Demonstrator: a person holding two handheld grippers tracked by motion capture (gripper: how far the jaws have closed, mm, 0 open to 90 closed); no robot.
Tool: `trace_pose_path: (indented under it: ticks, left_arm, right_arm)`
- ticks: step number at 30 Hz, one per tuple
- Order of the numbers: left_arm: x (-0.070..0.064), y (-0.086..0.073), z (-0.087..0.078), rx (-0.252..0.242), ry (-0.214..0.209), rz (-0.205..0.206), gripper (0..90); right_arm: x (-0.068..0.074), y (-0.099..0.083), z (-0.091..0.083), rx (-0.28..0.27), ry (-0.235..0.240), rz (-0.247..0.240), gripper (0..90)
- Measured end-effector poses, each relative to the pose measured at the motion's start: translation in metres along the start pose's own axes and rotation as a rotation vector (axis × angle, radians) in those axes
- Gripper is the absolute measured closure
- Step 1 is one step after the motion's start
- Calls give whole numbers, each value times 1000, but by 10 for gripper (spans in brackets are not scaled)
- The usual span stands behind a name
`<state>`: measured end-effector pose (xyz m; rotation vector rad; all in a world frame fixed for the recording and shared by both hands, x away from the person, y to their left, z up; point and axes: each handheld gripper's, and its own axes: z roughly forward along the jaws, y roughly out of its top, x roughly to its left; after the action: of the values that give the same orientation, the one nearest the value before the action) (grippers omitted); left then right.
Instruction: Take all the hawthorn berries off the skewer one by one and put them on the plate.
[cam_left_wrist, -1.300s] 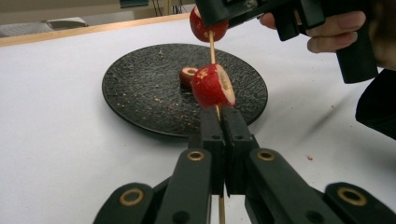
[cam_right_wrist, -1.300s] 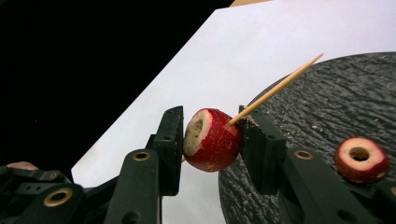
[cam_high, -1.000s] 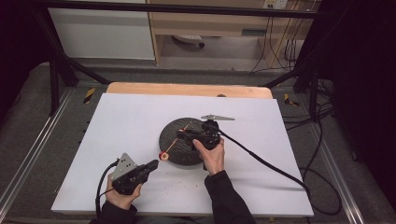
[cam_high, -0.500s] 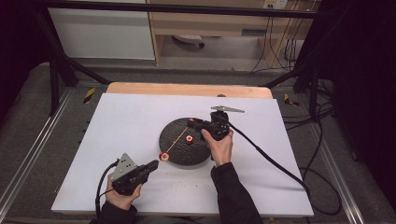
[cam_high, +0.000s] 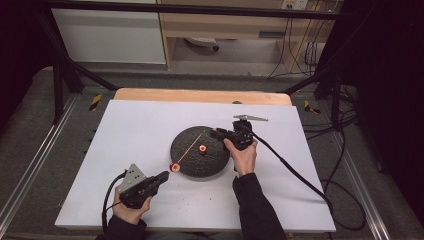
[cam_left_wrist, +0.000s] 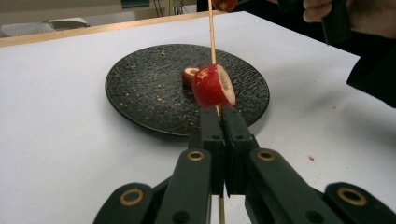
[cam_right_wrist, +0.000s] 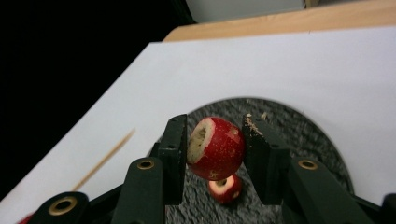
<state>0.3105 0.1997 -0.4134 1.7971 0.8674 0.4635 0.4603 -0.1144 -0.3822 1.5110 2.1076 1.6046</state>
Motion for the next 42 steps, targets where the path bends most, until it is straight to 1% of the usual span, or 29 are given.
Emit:
trace_pose_path:
  ticks: [7,12,20,25,27,30,34,38,42]
  left_arm:
    - [1,-1,1,5,1,0,885]
    - [1,-1,2,8,2,-1,885]
    - [0,-1,3,13,-1,-1,885]
    - [0,-1,3,16,-2,0,885]
    - [0,-1,3,17,-2,0,885]
    - [0,-2,3,18,-2,0,885]
    - [0,-1,3,18,-2,-1,885]
    - [0,-1,3,19,-1,1,885]
    - [1,-2,4,20,1,2,885]
  right_arm:
    - [-4,-27,17,81,2,-4,626]
    - [-7,-42,25,117,0,3,626]
    - [-10,-58,29,163,-17,-15,624]
    - [-10,-61,30,178,-29,-38,616]
    - [-10,-62,31,182,-36,-50,600]
    - [-10,-62,30,186,-37,-57,562]
    - [-7,-58,24,164,-31,-74,486]
    - [-2,-52,13,120,-13,-95,349]
    - [5,-49,3,93,23,-109,216]
